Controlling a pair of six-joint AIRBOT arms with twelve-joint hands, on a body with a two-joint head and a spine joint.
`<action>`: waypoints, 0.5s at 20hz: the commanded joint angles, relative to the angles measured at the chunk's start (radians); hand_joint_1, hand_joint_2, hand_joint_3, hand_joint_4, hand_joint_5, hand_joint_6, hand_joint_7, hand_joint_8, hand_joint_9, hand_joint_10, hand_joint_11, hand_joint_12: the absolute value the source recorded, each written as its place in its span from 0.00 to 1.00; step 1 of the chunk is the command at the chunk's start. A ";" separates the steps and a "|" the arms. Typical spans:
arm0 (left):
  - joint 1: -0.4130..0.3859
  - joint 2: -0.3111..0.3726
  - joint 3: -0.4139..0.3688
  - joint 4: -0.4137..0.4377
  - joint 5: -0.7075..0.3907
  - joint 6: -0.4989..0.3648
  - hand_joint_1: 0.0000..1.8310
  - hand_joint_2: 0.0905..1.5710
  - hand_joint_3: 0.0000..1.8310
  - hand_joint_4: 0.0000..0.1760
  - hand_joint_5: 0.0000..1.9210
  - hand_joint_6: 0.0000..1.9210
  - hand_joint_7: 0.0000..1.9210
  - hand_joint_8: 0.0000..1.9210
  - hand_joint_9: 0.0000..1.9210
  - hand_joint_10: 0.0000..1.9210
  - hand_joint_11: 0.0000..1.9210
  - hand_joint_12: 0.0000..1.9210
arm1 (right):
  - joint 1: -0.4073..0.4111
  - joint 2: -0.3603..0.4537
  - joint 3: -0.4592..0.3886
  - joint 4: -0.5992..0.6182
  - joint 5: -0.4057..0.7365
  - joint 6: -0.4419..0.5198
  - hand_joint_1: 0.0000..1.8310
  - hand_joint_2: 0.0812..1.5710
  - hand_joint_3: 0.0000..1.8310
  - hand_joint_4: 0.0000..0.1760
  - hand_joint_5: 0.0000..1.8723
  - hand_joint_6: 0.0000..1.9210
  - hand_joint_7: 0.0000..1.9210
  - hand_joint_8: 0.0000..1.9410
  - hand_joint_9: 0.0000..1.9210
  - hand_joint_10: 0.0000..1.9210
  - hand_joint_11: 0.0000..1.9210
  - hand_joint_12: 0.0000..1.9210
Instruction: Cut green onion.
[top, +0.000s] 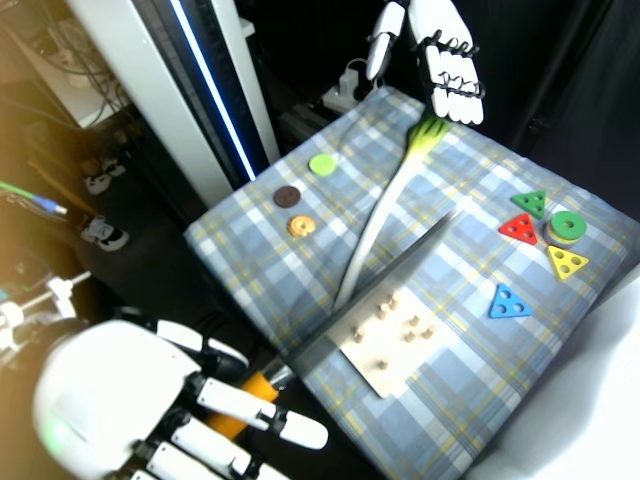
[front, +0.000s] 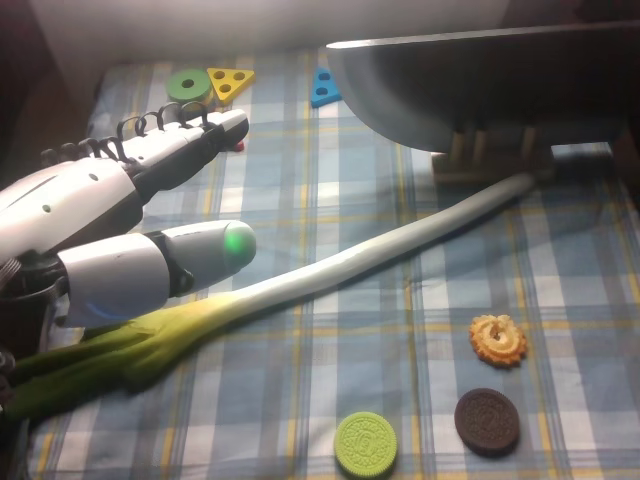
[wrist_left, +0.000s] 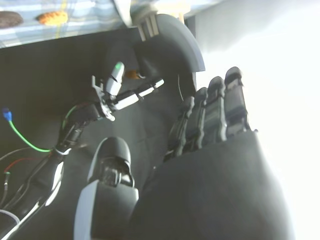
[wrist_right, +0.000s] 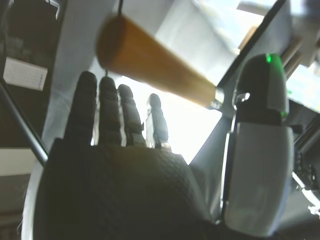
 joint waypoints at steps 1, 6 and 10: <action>-0.006 0.002 -0.004 0.006 -0.121 -0.002 0.00 0.79 0.00 0.00 0.00 0.00 0.00 0.00 0.00 0.00 0.00 0.00 | 0.017 -0.002 0.014 0.020 0.092 -0.004 0.46 0.50 0.00 0.65 0.00 0.00 0.00 0.00 0.00 0.00 0.00 0.00; -0.006 0.001 -0.006 0.006 -0.122 -0.003 0.00 0.80 0.01 0.00 0.00 0.00 0.00 0.00 0.00 0.00 0.00 0.00 | 0.044 -0.052 0.051 0.006 0.043 -0.004 0.50 0.52 0.00 0.78 0.00 0.00 0.01 0.00 0.00 0.00 0.00 0.00; -0.006 0.002 -0.008 0.010 -0.125 -0.008 0.00 0.81 0.01 0.00 0.00 0.00 0.00 0.00 0.00 0.00 0.00 0.00 | 0.057 -0.085 0.085 -0.004 -0.008 -0.004 0.51 0.55 0.00 0.52 0.05 0.00 0.08 0.00 0.02 0.00 0.00 0.00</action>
